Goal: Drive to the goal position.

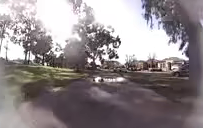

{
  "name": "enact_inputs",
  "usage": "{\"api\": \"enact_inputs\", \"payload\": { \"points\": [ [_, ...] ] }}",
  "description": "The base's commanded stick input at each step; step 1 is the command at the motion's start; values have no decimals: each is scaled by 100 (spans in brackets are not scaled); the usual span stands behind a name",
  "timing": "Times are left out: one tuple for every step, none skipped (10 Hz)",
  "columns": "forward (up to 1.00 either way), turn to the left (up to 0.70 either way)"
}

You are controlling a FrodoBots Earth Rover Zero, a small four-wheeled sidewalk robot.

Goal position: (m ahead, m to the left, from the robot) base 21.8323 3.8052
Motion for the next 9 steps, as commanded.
{"api": "enact_inputs", "payload": {
  "points": [
    [70, 0],
    [70, 0],
    [70, 0],
    [70, 0],
    [70, 0],
    [70, 0],
    [70, 0],
    [70, 0],
    [70, 0]
  ]
}}
